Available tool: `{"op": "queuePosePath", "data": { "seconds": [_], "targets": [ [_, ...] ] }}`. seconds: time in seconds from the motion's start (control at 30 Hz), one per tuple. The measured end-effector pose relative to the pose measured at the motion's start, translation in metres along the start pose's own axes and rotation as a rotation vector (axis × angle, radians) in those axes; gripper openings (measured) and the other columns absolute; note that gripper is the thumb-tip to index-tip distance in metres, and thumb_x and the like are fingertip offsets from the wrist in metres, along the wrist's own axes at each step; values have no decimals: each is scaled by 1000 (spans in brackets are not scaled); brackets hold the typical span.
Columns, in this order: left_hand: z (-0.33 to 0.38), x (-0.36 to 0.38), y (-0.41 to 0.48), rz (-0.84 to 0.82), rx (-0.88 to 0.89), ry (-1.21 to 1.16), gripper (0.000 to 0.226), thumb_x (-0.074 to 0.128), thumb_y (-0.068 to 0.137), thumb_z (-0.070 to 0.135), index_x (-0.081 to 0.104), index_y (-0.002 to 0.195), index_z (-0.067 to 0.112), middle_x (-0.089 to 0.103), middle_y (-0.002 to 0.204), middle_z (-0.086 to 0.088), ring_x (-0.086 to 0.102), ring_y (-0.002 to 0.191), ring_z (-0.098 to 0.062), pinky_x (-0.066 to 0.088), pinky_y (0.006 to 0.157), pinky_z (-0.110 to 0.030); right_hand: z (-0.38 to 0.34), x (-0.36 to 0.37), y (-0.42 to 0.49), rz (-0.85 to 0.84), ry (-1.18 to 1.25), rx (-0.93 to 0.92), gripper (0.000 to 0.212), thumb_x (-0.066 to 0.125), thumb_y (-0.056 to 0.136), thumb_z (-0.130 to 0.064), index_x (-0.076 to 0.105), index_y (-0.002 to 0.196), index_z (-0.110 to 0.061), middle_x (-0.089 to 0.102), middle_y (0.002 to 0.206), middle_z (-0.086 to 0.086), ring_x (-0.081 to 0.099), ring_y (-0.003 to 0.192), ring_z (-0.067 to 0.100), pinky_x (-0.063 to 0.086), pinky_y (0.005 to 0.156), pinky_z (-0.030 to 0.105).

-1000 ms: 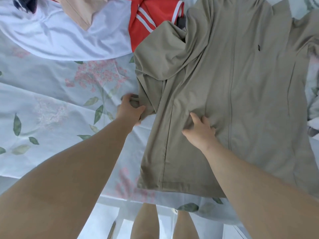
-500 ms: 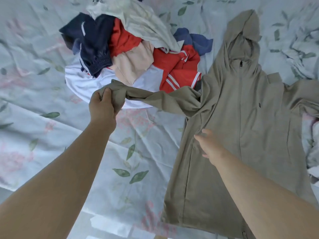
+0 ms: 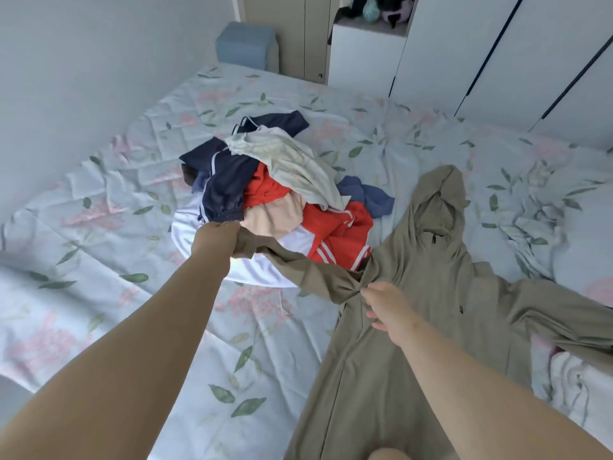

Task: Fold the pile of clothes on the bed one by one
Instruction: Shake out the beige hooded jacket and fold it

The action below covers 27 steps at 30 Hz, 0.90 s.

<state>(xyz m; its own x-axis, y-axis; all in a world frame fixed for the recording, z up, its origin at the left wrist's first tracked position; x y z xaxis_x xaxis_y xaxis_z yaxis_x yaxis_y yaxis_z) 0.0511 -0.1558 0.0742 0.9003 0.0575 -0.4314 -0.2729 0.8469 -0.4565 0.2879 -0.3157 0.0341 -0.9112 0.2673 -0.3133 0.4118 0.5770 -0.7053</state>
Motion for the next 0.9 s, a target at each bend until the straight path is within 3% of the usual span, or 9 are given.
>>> {"op": "queuePosePath", "data": {
  "seconds": [0.13,0.23,0.27,0.3,0.43,0.57,0.73,0.8,0.9],
  "targets": [
    [2,-10,-4,54,22,120,21,57,87,35,66,96,18,61,105,-10,56,101,-30,50,85,-37,-26,2,11,-80,-48,-9,15,46,92,-15,55,88,-4,43,78,6,40,61,16,31,54,23],
    [10,-15,-12,103,116,66,29,66,84,35,56,66,14,60,78,-6,57,85,-27,49,76,-36,-44,5,16,-110,-66,-37,30,43,94,-12,49,116,6,44,79,6,42,62,16,30,54,23],
    [14,-18,-15,113,154,41,33,65,85,35,54,66,10,57,70,-6,55,77,-26,47,73,-35,-50,8,15,-126,-61,-44,18,43,93,-11,59,102,-7,42,76,6,40,60,16,28,53,23],
    [18,-22,-18,126,178,33,35,63,87,36,55,67,8,55,68,-6,53,74,-26,46,71,-35,-55,12,12,-134,-61,-56,11,43,93,-11,38,87,-19,40,73,5,38,57,15,26,52,23],
    [26,-34,-13,11,-84,-247,20,55,94,29,61,86,12,58,78,-4,56,81,-24,48,79,-35,-65,30,9,-148,-103,-193,17,51,91,-11,60,102,-2,48,75,7,43,57,17,32,51,23],
    [25,-42,-15,-147,-358,-502,16,46,93,5,63,95,4,64,93,-7,58,78,-20,51,80,-31,-75,50,-1,-209,-104,-262,26,51,92,-11,58,115,-1,52,78,10,48,65,20,39,56,22],
    [31,-58,-24,-148,-441,-1067,17,42,95,0,54,84,0,56,76,-8,55,66,-15,53,47,-24,-73,52,-11,-218,3,-179,25,48,94,-9,56,118,-6,51,75,5,45,58,14,36,44,17],
    [30,-60,-18,-150,-409,-1203,12,46,96,8,55,97,0,58,83,-8,58,70,-16,54,52,-24,-67,49,-10,-194,-10,-166,29,46,94,-8,54,121,1,48,74,5,42,60,15,30,52,22],
    [25,-54,-15,-276,-369,-1054,17,50,96,17,55,102,2,60,95,-9,62,80,-17,57,62,-30,-62,47,-12,-166,-27,-149,28,46,95,-10,57,120,-5,52,76,3,45,62,14,33,56,23]
  ]
}}
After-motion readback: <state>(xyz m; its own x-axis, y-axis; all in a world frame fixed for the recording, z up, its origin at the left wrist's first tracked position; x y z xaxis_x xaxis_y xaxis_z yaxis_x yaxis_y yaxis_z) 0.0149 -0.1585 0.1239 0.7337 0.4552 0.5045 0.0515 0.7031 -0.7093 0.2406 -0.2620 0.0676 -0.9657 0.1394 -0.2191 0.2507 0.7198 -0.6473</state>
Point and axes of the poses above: each hand's wrist, its own y-axis towards the middle knuckle, its own x-axis out of the palm, z = x × y, the point moved 3 cm from there along y, towards the middle knuckle
